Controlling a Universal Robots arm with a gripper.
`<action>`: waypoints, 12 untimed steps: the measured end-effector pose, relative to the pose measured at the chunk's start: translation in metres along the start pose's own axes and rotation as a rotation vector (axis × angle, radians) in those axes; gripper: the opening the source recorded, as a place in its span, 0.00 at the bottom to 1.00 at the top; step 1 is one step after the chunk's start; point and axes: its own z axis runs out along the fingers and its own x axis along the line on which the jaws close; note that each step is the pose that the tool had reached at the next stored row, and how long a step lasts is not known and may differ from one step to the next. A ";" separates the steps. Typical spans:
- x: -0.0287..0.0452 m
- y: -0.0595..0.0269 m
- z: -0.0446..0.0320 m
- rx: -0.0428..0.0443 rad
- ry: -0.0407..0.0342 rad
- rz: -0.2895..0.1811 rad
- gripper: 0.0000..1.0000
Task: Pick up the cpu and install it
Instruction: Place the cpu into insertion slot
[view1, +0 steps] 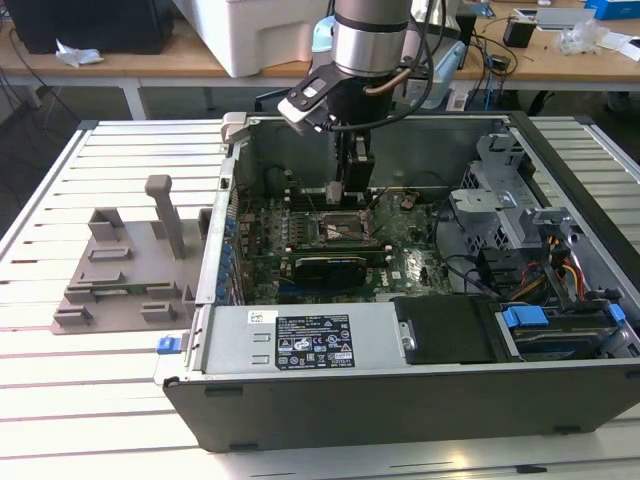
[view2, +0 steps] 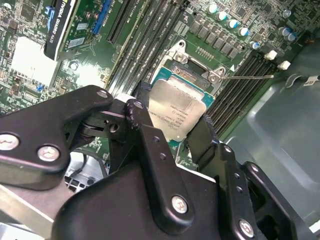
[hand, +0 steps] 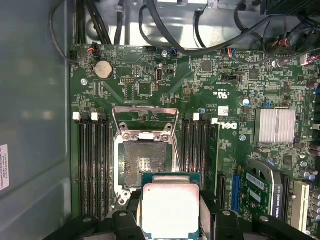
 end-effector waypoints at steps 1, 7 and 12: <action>0.0008 0.0003 0.0007 0.0001 -0.0018 0.000 0.55; 0.0051 0.0013 0.0052 0.0001 -0.0070 -0.001 0.55; 0.0055 0.0014 0.0076 0.0001 -0.0074 -0.001 0.55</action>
